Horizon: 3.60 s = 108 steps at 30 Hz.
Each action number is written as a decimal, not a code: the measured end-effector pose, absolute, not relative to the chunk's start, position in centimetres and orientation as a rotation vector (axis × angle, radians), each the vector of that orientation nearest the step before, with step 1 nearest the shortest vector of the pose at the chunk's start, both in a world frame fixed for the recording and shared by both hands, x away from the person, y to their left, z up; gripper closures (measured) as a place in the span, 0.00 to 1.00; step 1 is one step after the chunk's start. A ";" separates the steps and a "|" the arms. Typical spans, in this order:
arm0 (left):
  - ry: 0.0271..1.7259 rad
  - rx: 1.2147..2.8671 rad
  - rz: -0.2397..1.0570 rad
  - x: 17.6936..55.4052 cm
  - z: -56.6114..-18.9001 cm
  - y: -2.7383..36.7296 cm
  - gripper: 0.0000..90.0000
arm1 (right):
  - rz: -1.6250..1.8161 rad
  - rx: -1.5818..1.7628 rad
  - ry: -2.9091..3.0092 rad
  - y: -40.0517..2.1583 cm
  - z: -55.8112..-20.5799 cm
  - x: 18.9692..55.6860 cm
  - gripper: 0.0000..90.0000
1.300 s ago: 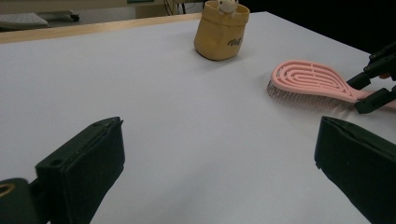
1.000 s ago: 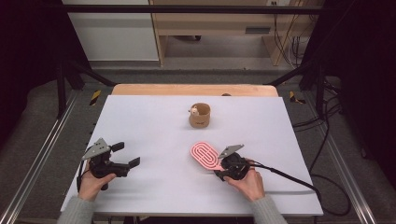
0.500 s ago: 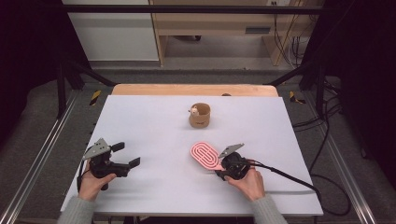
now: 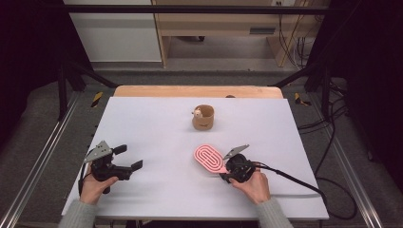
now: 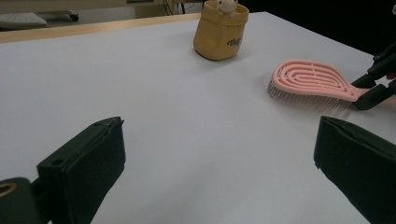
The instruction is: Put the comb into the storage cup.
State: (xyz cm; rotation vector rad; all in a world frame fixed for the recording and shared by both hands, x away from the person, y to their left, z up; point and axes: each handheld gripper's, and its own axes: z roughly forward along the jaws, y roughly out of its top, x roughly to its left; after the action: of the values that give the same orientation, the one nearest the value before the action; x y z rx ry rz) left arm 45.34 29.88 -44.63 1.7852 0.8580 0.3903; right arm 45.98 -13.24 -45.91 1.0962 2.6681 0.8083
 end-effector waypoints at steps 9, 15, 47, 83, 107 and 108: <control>0.858 1.783 0.387 45.3 -44.6 29.8 0.02 | 0.886 1.087 2.640 -13.6 -45.1 45.7 0.77; 0.858 1.785 0.383 45.3 -44.6 29.7 0.02 | 0.942 1.083 2.611 -13.8 -44.6 45.6 0.77; 0.863 1.773 0.328 45.2 -44.4 27.6 0.02 | 1.132 1.031 2.510 -14.3 -43.3 45.2 0.77; 0.859 1.760 0.294 44.8 -43.0 23.7 0.02 | 1.240 0.922 2.463 -13.8 -42.6 44.9 0.77; 0.826 1.745 0.255 45.5 -41.1 21.1 0.02 | 1.290 0.852 2.446 -13.3 -42.5 44.8 0.77; 0.824 1.742 0.249 45.5 -41.1 21.0 0.02 | 1.292 0.848 2.444 -13.3 -42.4 44.7 0.77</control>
State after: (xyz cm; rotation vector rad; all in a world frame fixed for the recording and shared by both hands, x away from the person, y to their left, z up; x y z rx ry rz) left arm 45.54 20.96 -41.08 1.7419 0.8240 0.2494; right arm 44.75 -13.32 -42.45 0.8484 2.4437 1.2920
